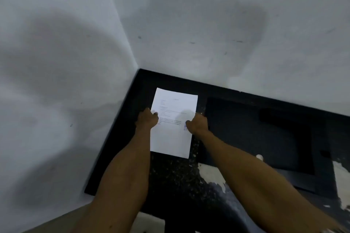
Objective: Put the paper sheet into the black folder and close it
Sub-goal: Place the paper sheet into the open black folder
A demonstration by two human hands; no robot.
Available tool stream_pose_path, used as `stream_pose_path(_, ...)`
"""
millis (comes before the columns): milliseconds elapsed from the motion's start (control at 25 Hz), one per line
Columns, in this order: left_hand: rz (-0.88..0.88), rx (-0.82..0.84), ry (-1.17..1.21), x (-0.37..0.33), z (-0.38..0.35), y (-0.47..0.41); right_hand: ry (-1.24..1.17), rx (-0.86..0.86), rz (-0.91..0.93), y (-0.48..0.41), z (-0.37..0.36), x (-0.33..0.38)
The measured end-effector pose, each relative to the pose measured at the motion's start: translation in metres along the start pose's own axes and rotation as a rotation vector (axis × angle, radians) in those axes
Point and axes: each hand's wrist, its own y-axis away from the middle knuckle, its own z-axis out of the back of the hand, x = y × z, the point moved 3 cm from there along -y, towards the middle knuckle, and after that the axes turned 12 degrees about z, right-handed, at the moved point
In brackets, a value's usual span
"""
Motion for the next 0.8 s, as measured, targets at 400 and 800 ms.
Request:
stream_pose_path(400, 0.122, 0.066, 0.315, 0.011, -0.012, -0.016, -0.092, -0.099, -0.268, -0.019, -0.028, -0.01)
stream_pose_path(800, 0.044, 0.135, 0.281, -0.023, -0.046, 0.02, -0.213, -0.235, -0.268, 0.001, 0.036, -0.062)
